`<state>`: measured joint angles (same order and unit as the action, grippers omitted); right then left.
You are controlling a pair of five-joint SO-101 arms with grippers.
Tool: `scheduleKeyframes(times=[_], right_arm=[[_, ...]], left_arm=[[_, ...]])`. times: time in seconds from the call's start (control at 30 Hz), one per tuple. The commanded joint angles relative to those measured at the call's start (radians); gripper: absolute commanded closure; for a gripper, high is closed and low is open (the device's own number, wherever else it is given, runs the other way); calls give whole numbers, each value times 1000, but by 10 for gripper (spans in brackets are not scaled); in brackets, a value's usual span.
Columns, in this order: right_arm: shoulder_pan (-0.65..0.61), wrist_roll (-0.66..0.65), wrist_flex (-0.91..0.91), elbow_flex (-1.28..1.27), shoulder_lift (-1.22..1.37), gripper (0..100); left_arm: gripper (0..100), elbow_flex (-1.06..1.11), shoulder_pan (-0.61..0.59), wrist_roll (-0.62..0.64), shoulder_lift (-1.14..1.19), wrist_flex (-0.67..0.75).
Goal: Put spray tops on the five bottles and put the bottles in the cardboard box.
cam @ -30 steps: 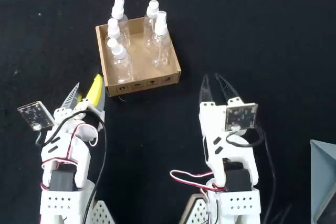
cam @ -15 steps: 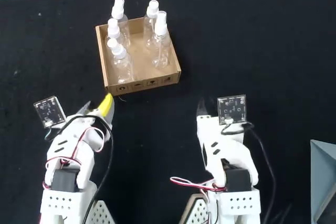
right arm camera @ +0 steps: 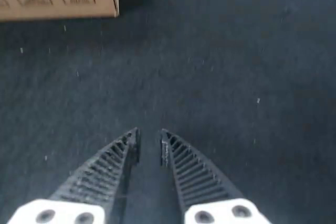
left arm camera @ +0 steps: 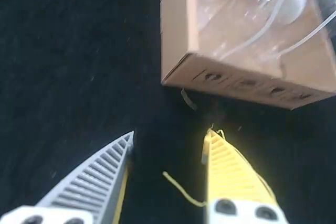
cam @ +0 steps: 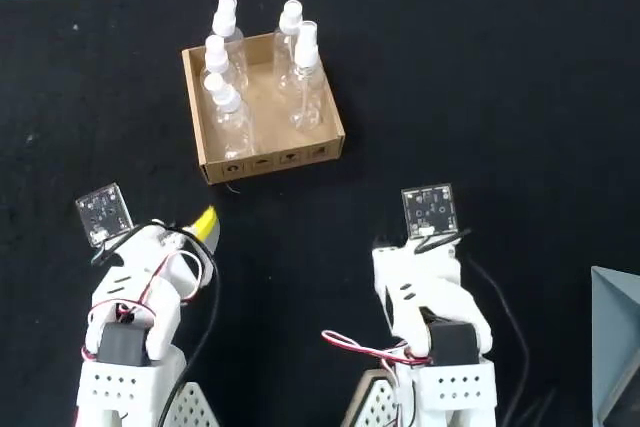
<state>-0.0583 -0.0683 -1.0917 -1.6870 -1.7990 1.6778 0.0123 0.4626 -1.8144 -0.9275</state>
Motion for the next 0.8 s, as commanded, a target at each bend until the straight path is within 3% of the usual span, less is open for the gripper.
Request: scheduleKeyframes(times=[0.0, 0.2, 0.37, 0.47, 0.77], right_arm=[[17, -9, -78, 4, -97, 980], [17, -14, -176, 4, -97, 980], [18, -14, -209, 4, -97, 980], [21, -14, -216, 4, -97, 980], [23, -14, -216, 4, -97, 980]], left_arm=[[802, 22, 2, -3, -3, -91], [806, 22, 5, -3, -3, -141], [973, 22, 8, -3, -3, -141], [939, 22, 7, -26, -3, -155], [970, 22, 1, -127, -3, -227]])
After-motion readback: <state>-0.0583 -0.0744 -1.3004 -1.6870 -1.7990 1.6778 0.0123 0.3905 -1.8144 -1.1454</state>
